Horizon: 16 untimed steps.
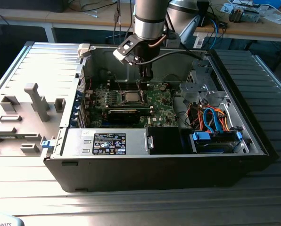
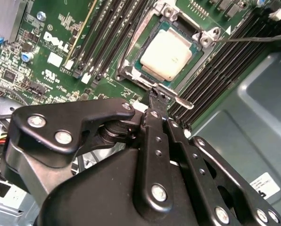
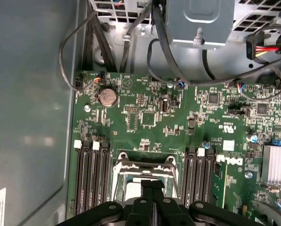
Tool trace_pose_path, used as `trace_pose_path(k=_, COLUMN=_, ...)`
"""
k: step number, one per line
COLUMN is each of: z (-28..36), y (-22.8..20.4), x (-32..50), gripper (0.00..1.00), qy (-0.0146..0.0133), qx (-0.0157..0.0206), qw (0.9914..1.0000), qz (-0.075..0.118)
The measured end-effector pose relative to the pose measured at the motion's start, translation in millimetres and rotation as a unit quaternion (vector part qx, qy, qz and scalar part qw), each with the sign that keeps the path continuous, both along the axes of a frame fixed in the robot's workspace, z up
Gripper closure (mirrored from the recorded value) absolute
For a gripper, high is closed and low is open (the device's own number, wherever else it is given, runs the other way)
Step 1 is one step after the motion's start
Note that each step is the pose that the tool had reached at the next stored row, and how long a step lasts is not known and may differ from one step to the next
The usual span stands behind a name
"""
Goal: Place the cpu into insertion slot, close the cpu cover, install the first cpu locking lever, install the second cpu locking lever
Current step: 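Close the cpu cover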
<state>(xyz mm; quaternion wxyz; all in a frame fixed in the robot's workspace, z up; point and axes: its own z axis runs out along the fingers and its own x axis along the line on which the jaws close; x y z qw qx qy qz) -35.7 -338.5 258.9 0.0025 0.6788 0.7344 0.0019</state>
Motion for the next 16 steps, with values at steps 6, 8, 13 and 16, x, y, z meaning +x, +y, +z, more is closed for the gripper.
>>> trace_pose_path(k=6, z=0.2, y=0.0, x=-12.1, gripper=0.89, qy=-0.001, qx=0.0001, qw=1.0, qz=0.0)
trace_pose_path(k=8, z=0.1, y=0.0, x=-12.7, gripper=0.89, qy=-0.001, qx=0.0001, qw=1.0, qz=0.0)
trace_pose_path(k=13, z=-0.1, y=0.0, x=-15.3, gripper=0.89, qy=-0.001, qx=0.0, qw=1.0, qz=0.0)
trace_pose_path(k=16, z=-0.2, y=0.0, x=-16.2, gripper=0.89, qy=-0.001, qx=0.0, qw=1.0, qz=0.0)
